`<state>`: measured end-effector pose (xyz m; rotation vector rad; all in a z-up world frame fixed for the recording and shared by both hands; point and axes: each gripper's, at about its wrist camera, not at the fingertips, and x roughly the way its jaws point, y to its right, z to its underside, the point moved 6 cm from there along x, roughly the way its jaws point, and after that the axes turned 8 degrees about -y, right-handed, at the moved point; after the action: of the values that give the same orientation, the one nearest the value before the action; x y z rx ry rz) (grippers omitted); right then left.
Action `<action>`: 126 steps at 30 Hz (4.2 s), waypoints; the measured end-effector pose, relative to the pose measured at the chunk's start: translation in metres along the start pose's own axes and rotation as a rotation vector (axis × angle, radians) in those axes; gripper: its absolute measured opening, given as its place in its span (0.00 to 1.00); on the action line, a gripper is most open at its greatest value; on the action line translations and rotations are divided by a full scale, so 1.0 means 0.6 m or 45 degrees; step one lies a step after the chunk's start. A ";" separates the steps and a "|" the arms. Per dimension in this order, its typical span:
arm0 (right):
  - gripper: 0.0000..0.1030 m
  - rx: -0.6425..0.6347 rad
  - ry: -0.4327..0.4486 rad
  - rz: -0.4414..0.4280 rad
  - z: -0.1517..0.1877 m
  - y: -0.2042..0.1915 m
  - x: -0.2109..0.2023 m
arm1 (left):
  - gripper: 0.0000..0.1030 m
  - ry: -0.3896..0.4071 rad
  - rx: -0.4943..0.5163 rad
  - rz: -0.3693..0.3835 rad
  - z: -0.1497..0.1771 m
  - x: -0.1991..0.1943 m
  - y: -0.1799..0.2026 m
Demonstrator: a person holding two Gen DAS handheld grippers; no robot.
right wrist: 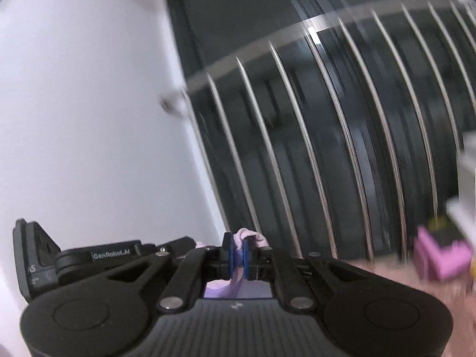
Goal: Fold clothes
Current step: 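Lift the garment with both grippers so it unfolds and hangs open, then lower the garment with both grippers and lay it flat on the table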
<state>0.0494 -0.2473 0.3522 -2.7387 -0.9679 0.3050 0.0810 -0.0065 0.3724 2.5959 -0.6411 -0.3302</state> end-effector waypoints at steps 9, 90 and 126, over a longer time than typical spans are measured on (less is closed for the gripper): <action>0.05 -0.181 0.078 0.086 -0.060 -0.066 0.012 | 0.01 0.079 0.144 -0.199 -0.065 0.032 0.006; 0.02 -0.080 -0.938 0.079 0.647 0.023 0.011 | 0.01 -0.984 0.394 -0.285 0.628 -0.085 -0.198; 0.24 -0.486 -0.743 0.516 0.671 0.008 0.096 | 0.02 -0.686 0.374 -0.670 0.588 -0.109 -0.225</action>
<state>-0.0108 -0.1590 -0.0402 -3.2669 -0.6070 1.1466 -0.0391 0.0053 0.0085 2.9427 -0.1532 -1.2100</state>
